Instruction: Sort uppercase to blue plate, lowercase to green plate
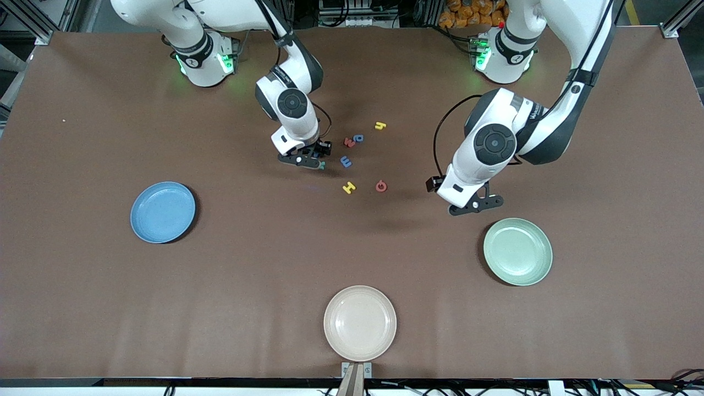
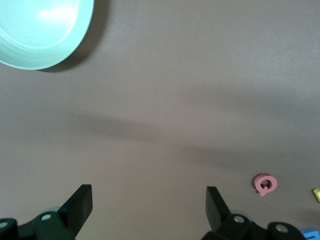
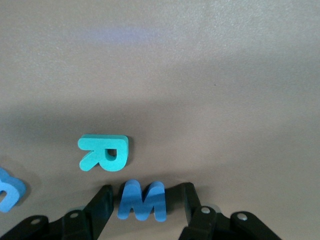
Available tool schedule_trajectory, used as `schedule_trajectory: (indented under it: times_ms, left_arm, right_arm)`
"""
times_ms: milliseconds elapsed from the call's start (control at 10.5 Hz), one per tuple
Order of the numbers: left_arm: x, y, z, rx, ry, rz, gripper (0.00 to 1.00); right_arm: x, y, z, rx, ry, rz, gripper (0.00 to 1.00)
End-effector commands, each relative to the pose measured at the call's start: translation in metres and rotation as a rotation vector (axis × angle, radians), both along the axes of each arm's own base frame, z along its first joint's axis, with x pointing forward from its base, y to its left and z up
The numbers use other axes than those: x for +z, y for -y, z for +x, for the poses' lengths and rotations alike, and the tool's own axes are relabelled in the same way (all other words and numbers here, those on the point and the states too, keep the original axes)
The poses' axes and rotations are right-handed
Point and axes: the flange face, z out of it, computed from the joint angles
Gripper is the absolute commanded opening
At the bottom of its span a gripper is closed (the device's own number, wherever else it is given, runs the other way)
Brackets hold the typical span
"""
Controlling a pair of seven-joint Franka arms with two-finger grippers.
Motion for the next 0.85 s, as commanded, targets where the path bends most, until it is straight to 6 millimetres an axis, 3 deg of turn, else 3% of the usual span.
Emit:
schedule_trajectory:
  times_ms: [0,285,380,759]
  left_arm:
    - [-0.003,0.020,-0.005,0.038,0.031,0.014,1.00]
    - [-0.008,0.052,-0.018,0.064,0.034,0.019,1.00]
    - [-0.010,0.066,-0.022,0.084,0.040,0.014,1.00]
    - [-0.038,0.116,-0.054,0.189,0.037,0.021,1.00]
  right_arm:
    - [-0.003,0.004,-0.003,-0.028,-0.014,-0.004,0.48]
    - [-0.001,0.004,-0.003,-0.034,-0.020,-0.004,0.35]
    - [0.001,0.005,-0.002,-0.041,-0.025,-0.004,0.25]
    - [0.018,0.012,0.026,-0.065,-0.081,-0.023,0.26]
